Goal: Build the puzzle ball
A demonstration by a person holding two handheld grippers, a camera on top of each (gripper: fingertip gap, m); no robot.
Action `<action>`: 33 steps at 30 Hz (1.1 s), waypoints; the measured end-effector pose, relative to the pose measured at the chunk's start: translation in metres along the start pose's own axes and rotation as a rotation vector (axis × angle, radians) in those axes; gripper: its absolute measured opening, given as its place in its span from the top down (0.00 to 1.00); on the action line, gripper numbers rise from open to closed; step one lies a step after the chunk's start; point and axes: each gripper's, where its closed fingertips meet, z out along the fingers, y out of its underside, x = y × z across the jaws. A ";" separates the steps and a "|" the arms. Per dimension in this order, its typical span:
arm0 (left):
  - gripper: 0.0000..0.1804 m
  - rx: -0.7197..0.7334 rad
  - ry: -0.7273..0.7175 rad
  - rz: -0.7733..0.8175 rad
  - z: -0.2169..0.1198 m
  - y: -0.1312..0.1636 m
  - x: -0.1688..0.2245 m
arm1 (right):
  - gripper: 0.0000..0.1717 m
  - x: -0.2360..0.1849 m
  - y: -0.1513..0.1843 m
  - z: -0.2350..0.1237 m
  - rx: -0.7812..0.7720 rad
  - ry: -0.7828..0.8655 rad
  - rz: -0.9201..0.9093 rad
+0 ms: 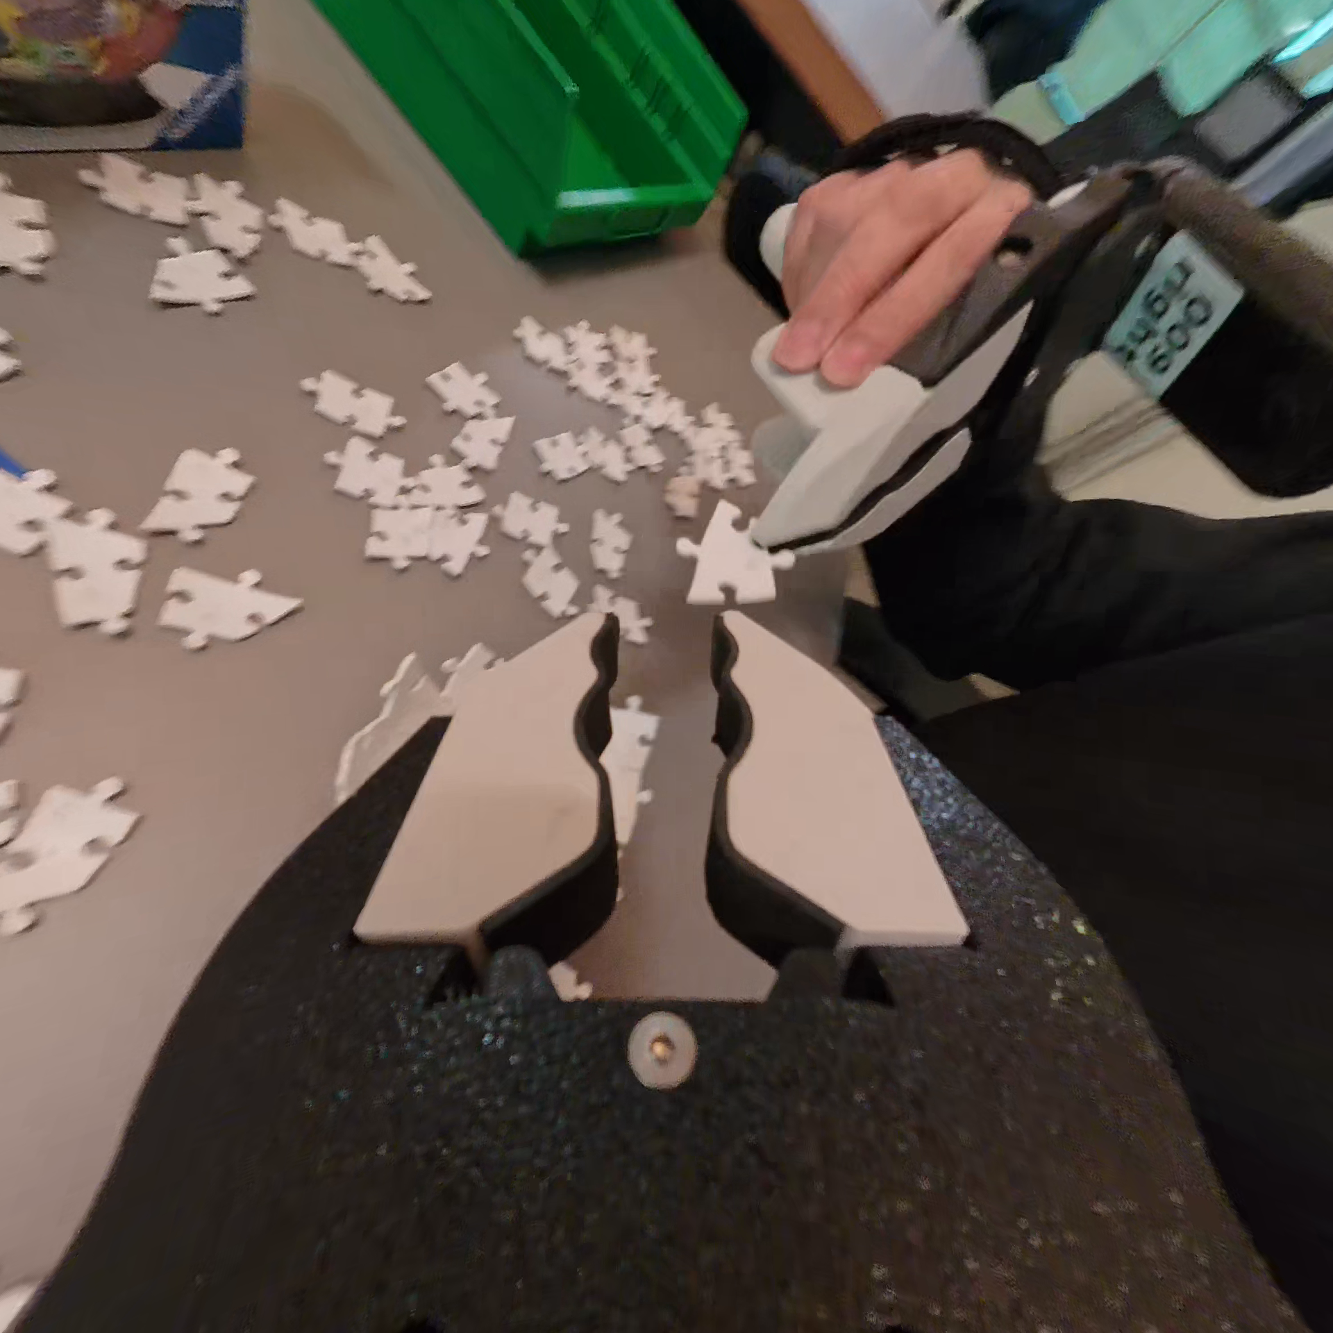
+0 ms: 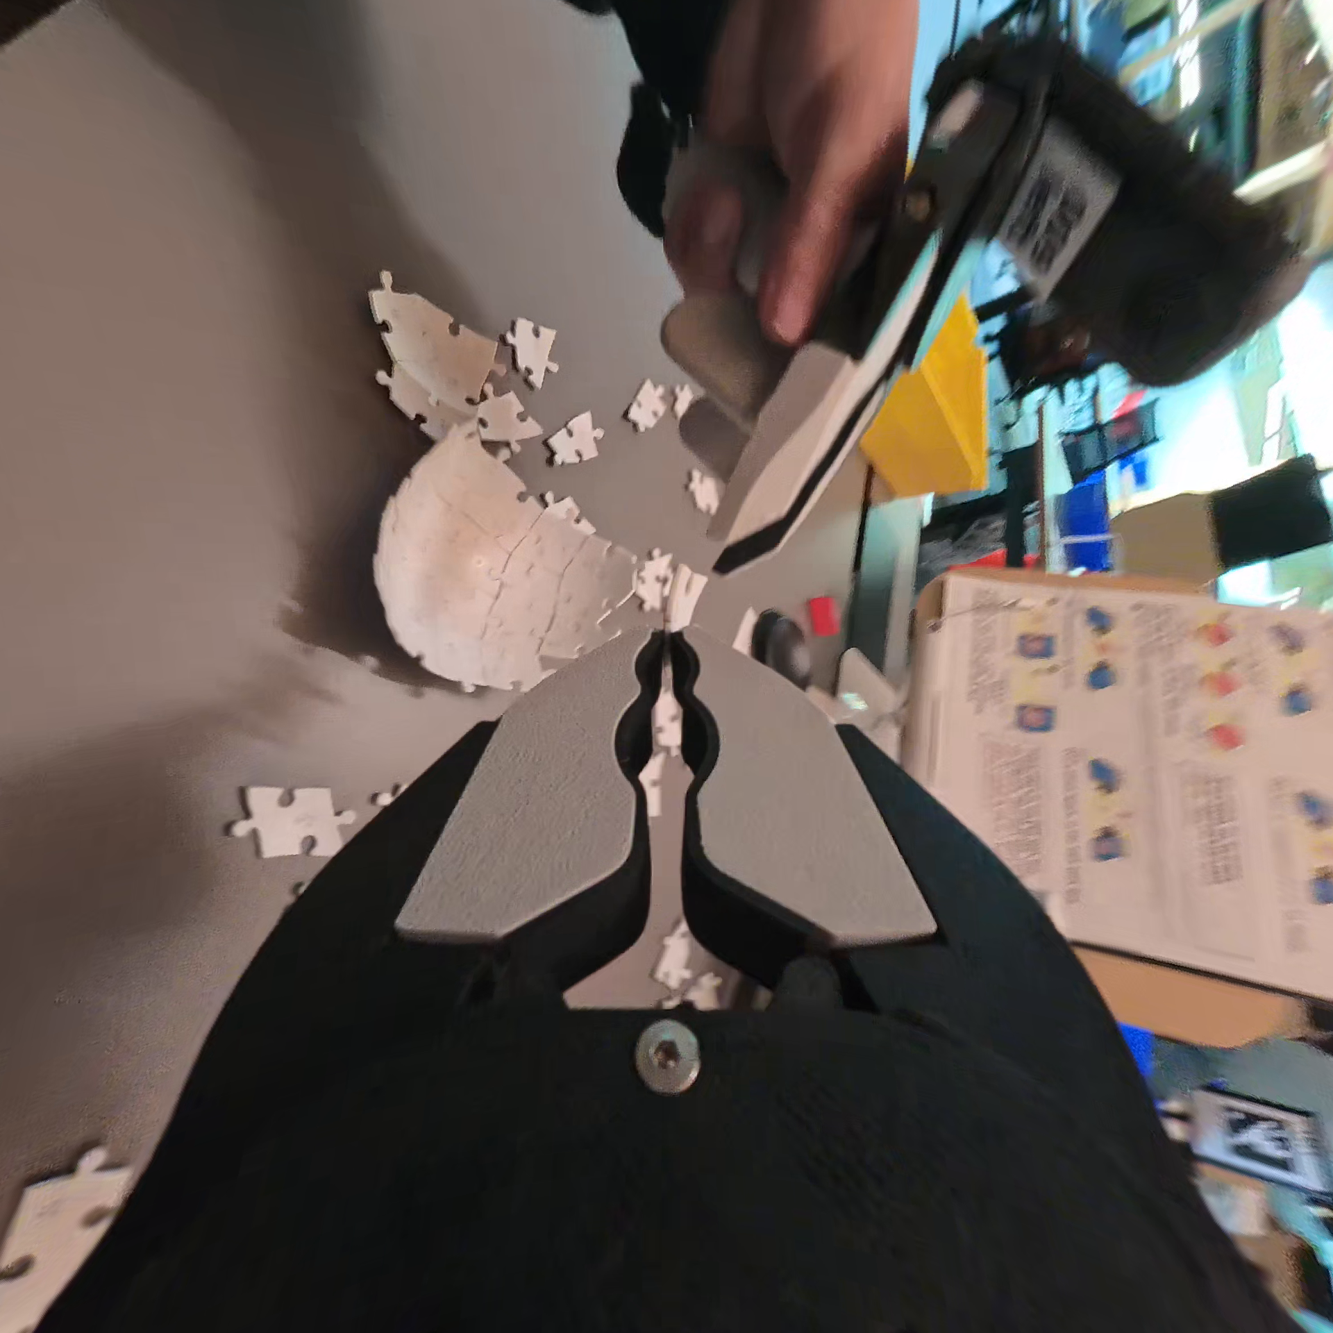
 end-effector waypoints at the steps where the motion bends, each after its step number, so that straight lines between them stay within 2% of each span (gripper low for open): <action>1: 0.87 0.005 0.071 -0.004 0.002 -0.003 0.009 | 0.99 0.001 -0.007 -0.003 0.002 0.012 -0.045; 3: 0.87 0.011 0.209 -0.025 0.005 -0.007 0.026 | 0.99 0.001 -0.016 -0.005 -0.002 0.016 -0.104; 8: 0.89 -0.039 0.387 -0.113 0.018 -0.001 0.044 | 0.99 -0.001 -0.028 -0.008 -0.009 0.032 -0.183; 13: 0.99 0.058 0.455 -0.142 0.010 -0.016 0.046 | 0.98 0.008 -0.022 -0.012 0.037 0.099 -0.058; 15: 1.00 0.096 0.410 -0.101 0.008 -0.019 0.039 | 1.00 0.017 -0.018 -0.015 0.081 0.145 0.044; 18: 0.99 0.175 0.353 -0.025 0.005 -0.028 0.033 | 0.89 0.023 -0.005 -0.012 0.149 0.139 0.331; 21: 0.99 0.225 0.188 0.119 0.003 -0.034 0.023 | 0.78 0.028 0.011 -0.004 0.200 0.123 0.707; 23: 0.99 0.287 0.086 0.251 0.002 -0.043 0.022 | 0.76 0.032 0.008 -0.003 0.298 0.101 0.849; 26: 0.99 0.339 0.063 0.364 -0.001 -0.050 0.029 | 0.91 0.038 -0.003 -0.006 0.411 0.089 0.884; 28: 0.99 0.351 0.075 0.401 0.000 -0.049 0.032 | 0.96 0.040 -0.004 -0.005 0.417 0.086 0.887; 31: 0.99 0.366 0.072 0.399 -0.001 -0.049 0.030 | 0.98 0.040 -0.002 -0.003 0.389 0.044 0.890; 33: 0.98 0.318 0.060 0.392 0.000 -0.042 0.026 | 0.99 0.036 0.003 0.000 0.332 0.013 0.885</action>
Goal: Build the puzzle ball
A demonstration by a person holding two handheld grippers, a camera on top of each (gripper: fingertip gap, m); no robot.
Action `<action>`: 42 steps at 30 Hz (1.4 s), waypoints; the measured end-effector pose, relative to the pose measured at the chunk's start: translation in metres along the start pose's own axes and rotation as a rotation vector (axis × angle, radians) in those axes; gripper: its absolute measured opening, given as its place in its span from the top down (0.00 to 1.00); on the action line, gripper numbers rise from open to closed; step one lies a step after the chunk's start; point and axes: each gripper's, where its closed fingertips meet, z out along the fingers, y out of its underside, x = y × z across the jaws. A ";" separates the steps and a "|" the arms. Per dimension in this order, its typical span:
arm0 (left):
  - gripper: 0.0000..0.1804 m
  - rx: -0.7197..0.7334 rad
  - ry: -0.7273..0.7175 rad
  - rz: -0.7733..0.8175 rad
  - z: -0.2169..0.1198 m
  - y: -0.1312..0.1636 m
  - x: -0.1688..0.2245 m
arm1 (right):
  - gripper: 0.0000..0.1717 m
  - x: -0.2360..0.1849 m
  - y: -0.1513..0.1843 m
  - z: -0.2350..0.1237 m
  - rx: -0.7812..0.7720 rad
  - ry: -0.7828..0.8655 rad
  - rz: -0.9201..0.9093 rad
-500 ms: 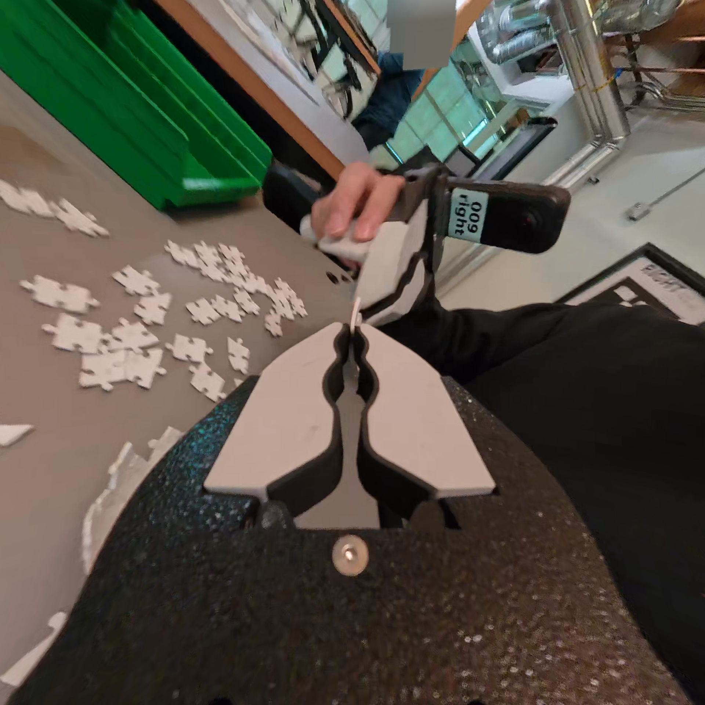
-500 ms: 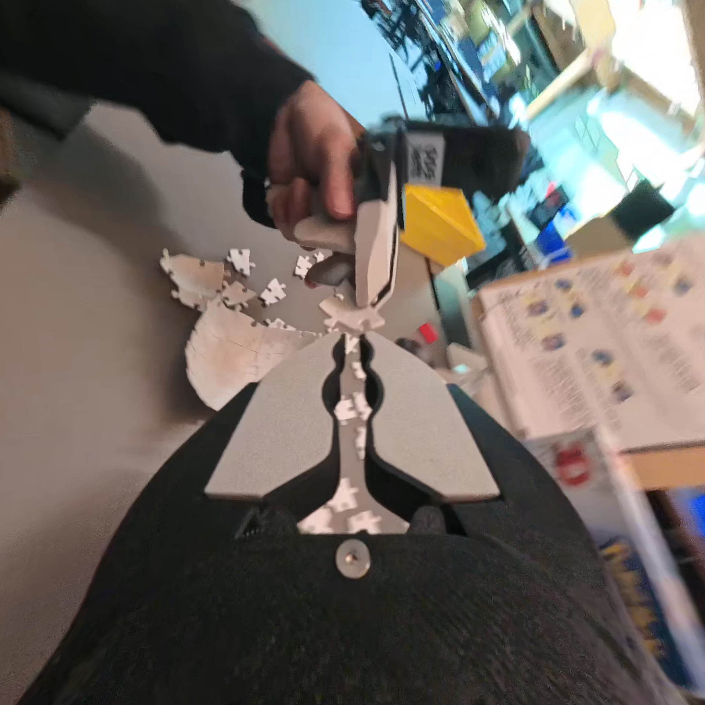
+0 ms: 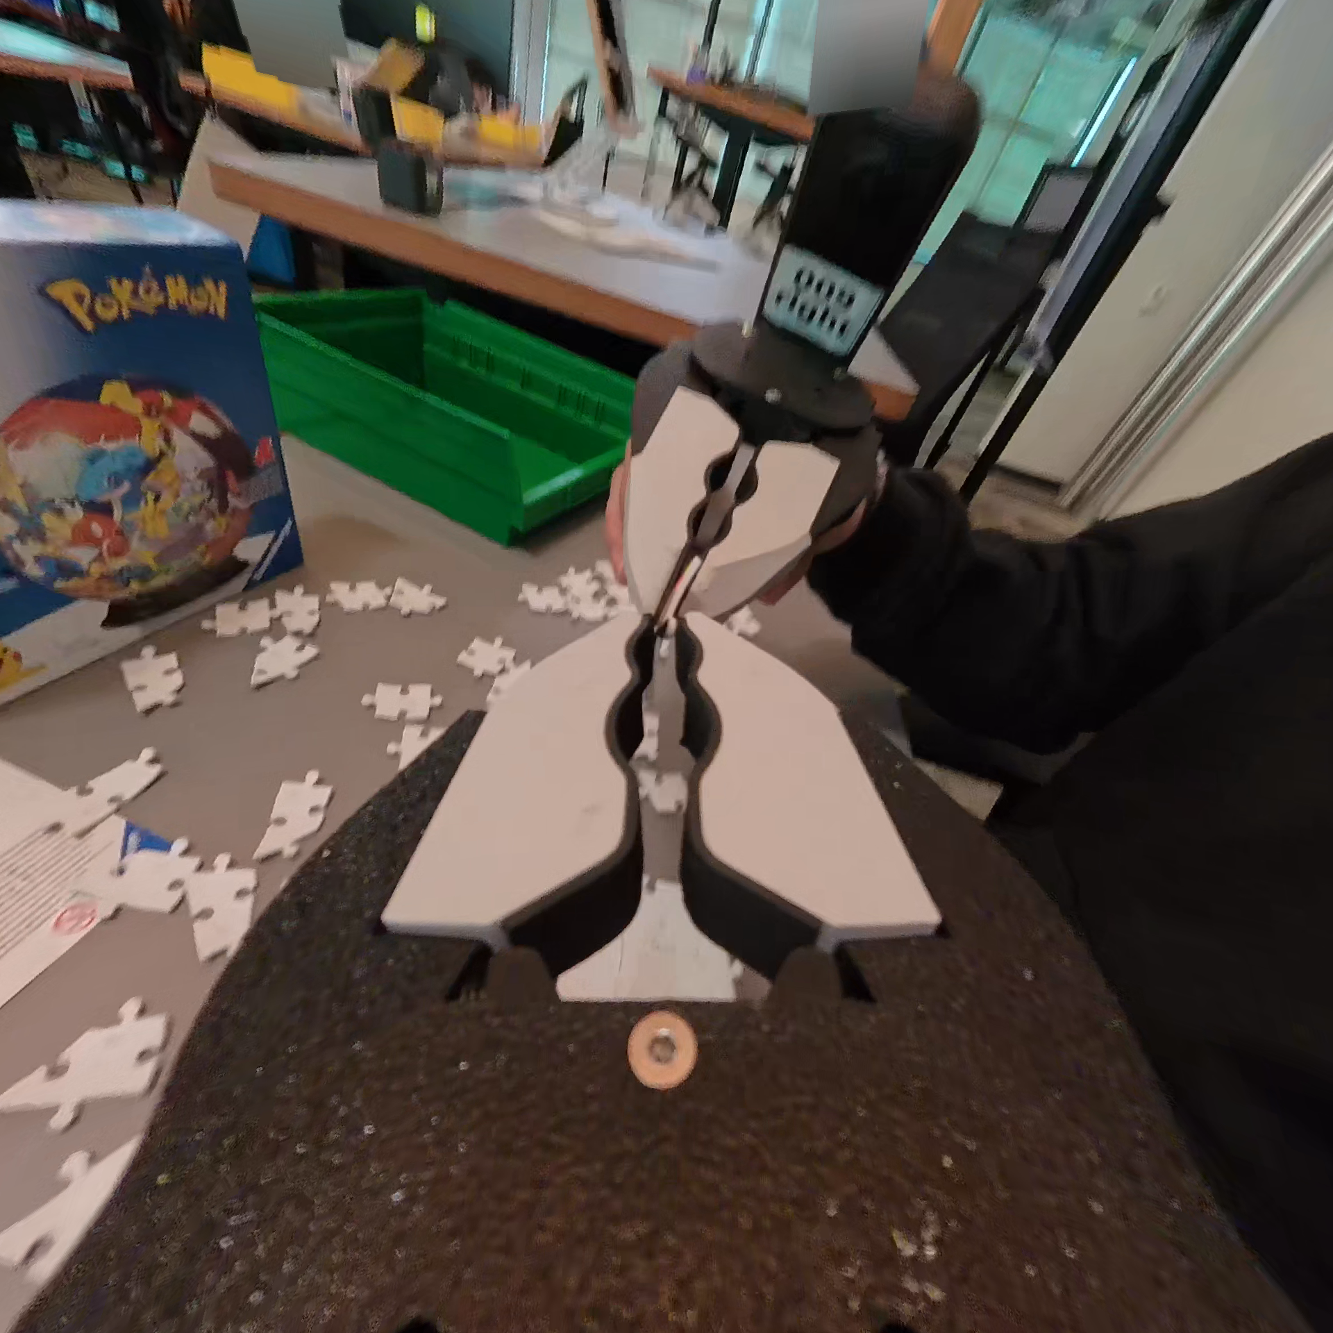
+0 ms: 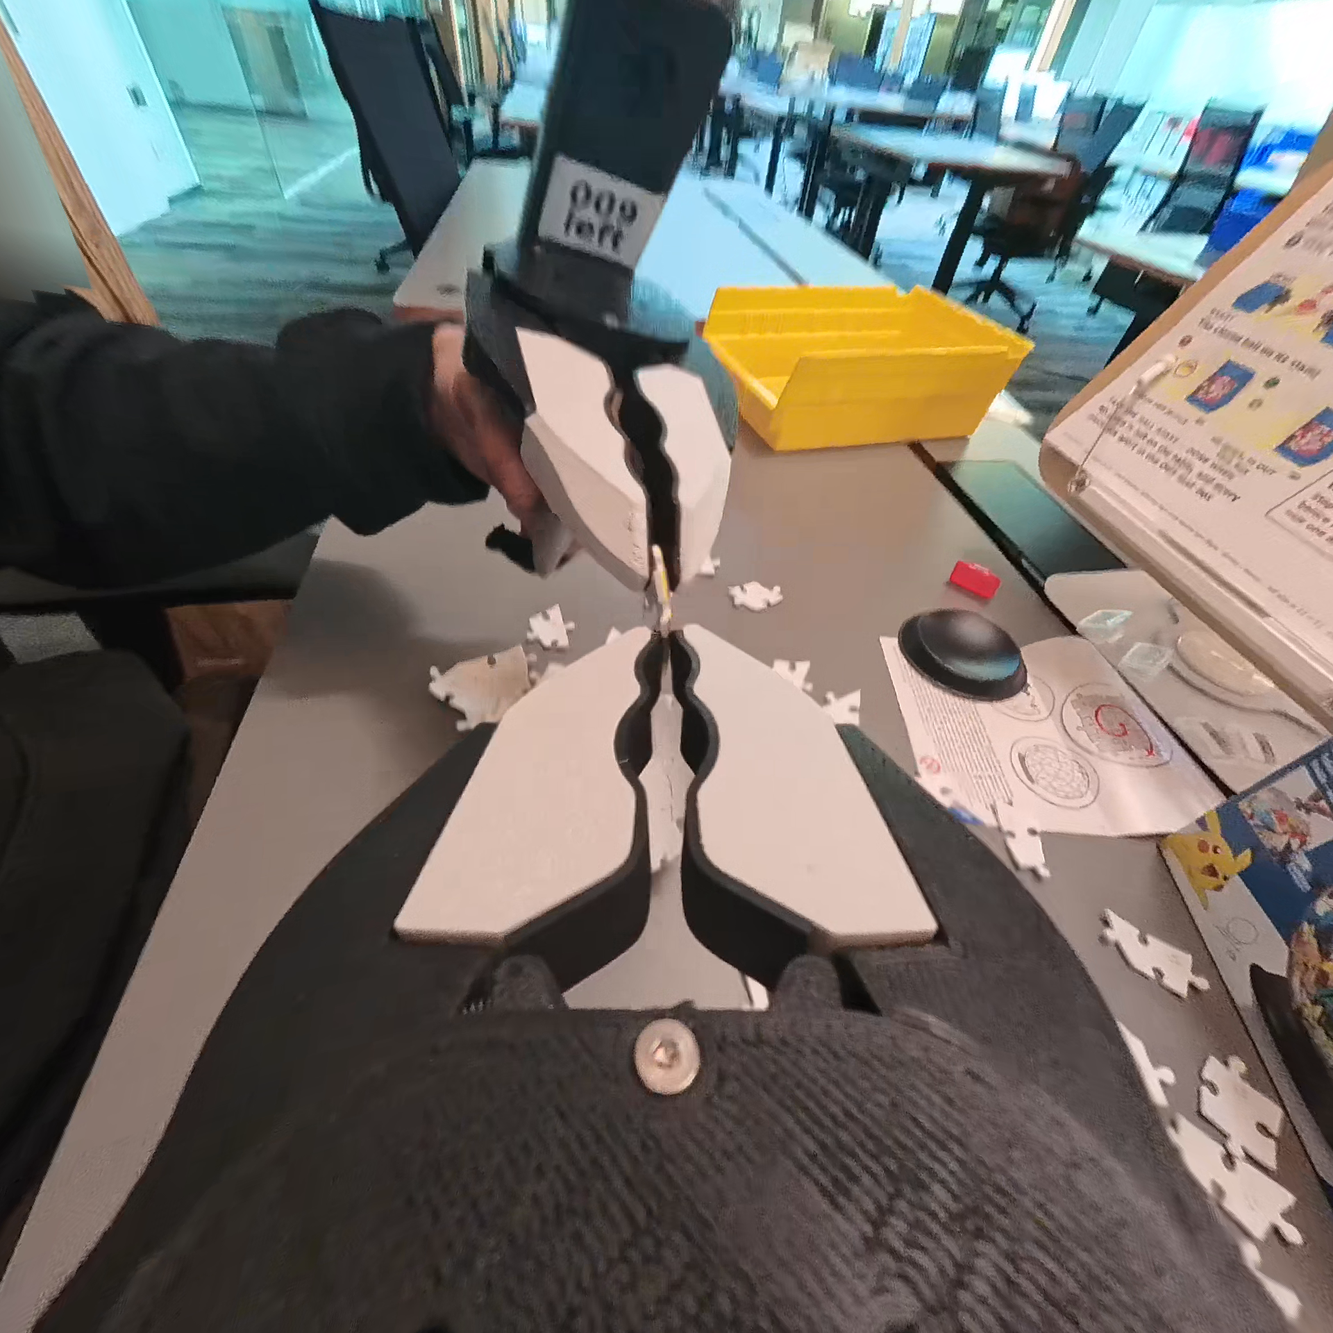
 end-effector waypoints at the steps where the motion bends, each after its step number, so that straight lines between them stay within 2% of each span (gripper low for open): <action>1: 0.97 -0.048 -0.021 0.013 -0.001 0.006 -0.003 | 0.99 0.001 0.006 0.001 -0.046 0.000 -0.003; 3: 0.93 -0.134 -0.085 0.063 -0.002 0.018 -0.011 | 0.99 0.000 0.013 0.001 -0.096 -0.021 -0.010; 6: 0.95 -0.231 -0.080 0.122 -0.001 0.032 -0.010 | 0.99 -0.002 0.018 0.002 -0.156 -0.056 -0.015; 7: 0.99 -0.260 -0.081 0.136 0.000 0.036 -0.010 | 0.99 -0.003 0.019 0.003 -0.173 -0.066 -0.017; 11: 0.99 -0.327 -0.107 0.135 0.003 0.045 -0.019 | 0.98 0.001 0.028 0.005 -0.256 -0.099 0.000; 13: 0.99 -0.299 -0.117 0.105 0.004 0.044 -0.023 | 0.96 0.006 0.025 0.006 -0.238 -0.104 0.026; 17: 0.99 -0.215 -0.133 0.048 0.003 0.037 -0.030 | 0.89 0.013 0.009 0.010 -0.108 -0.134 0.148; 18: 0.99 -0.187 -0.134 0.034 0.002 0.035 -0.031 | 0.90 0.016 0.007 0.011 -0.083 -0.120 0.161; 20: 0.99 -0.137 -0.139 0.012 0.001 0.031 -0.033 | 0.98 0.022 0.008 0.013 -0.053 -0.095 0.198; 23: 0.99 -0.101 -0.164 -0.002 -0.002 0.032 -0.039 | 0.98 0.025 0.010 0.017 -0.047 -0.060 0.201; 25: 0.99 -0.074 -0.181 0.002 -0.003 0.031 -0.041 | 0.88 0.024 0.013 0.018 -0.054 -0.057 0.185; 26: 0.99 -0.056 -0.175 -0.002 -0.003 0.030 -0.040 | 0.89 0.024 0.012 0.019 -0.045 -0.055 0.189; 27: 0.99 -0.040 -0.158 -0.009 -0.002 0.029 -0.038 | 0.94 0.023 0.011 0.019 -0.037 -0.065 0.191; 30: 0.99 -0.029 -0.147 -0.018 0.001 0.028 -0.036 | 0.90 0.024 0.008 0.020 0.010 -0.074 0.172; 31: 0.99 -0.030 -0.139 -0.015 0.002 0.029 -0.035 | 0.92 0.020 0.006 0.020 0.028 -0.103 0.186; 32: 0.99 -0.028 -0.126 -0.009 0.004 0.029 -0.033 | 0.98 0.019 0.005 0.020 0.033 -0.119 0.210; 37: 0.99 0.006 -0.107 -0.023 0.006 0.026 -0.030 | 0.99 0.020 0.002 0.019 0.075 -0.069 0.095; 42: 0.99 -0.050 -0.122 0.006 0.007 0.032 -0.034 | 0.99 0.021 0.007 0.022 0.034 -0.050 0.085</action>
